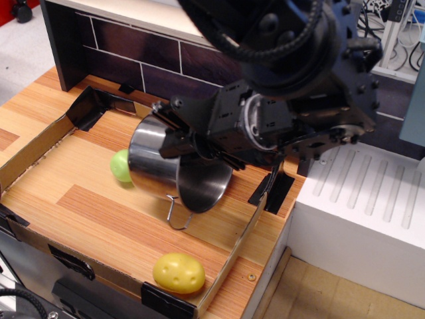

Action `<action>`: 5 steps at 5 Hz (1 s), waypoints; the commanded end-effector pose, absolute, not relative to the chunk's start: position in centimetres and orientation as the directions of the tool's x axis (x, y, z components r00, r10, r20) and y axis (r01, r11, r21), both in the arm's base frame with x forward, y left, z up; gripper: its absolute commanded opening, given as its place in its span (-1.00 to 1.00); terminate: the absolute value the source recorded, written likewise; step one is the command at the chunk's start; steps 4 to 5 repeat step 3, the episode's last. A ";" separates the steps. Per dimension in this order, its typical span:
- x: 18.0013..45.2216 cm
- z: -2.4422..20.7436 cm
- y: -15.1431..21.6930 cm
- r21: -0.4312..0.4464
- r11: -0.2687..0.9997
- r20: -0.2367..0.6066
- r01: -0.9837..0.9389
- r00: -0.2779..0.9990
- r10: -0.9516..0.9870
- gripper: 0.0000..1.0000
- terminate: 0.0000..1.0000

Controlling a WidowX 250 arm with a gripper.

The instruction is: Topple metal pot

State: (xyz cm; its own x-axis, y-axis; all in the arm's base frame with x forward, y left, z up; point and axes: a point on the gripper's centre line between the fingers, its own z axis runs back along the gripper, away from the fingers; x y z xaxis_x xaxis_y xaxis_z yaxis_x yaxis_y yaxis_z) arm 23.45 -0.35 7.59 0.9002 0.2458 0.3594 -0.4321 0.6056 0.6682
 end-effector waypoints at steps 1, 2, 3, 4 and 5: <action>23.9 9.9 -2.0 0.441 0.755 0.228 -0.486 0.874 0.429 1.00 -1.00; 24.1 11.8 -2.9 0.275 0.806 0.149 -0.525 0.851 0.504 1.00 -1.00; 23.5 14.3 -2.8 0.051 0.840 0.045 -0.541 0.841 0.539 1.00 1.00; 23.5 14.3 -2.8 0.051 0.840 0.045 -0.541 0.841 0.539 1.00 1.00; 23.5 14.3 -2.8 0.051 0.840 0.045 -0.541 0.841 0.539 1.00 1.00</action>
